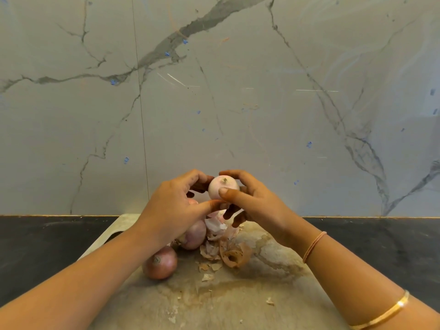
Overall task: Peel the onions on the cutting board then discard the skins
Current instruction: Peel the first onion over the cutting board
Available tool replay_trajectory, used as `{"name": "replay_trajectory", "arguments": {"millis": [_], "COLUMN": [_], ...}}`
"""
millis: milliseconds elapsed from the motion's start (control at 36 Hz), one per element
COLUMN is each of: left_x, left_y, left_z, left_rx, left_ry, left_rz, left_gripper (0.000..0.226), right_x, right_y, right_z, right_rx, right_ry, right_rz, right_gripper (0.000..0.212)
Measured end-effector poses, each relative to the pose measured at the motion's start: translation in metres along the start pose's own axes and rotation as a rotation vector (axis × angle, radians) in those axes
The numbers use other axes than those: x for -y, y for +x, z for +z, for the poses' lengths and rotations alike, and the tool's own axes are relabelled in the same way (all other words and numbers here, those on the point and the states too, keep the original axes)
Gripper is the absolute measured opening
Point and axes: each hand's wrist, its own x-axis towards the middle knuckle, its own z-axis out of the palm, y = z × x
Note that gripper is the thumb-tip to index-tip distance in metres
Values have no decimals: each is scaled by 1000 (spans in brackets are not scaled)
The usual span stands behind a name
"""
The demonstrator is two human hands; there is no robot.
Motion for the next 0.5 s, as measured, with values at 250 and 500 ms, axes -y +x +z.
{"name": "replay_trajectory", "arguments": {"millis": [250,500], "left_x": [-2,-4], "left_y": [1,-2], "left_z": [-1,-2], "left_rx": [78,-51], "left_ry": [-27,-64], "left_rz": [-43,10], "left_gripper": [40,28], "right_x": [-5,-7], "right_y": [2,1], "right_z": [-2,-3], "right_rx": [-125,-180], "right_ry": [-117,-421], "right_rz": [-84,-189], "right_gripper": [30,40]}}
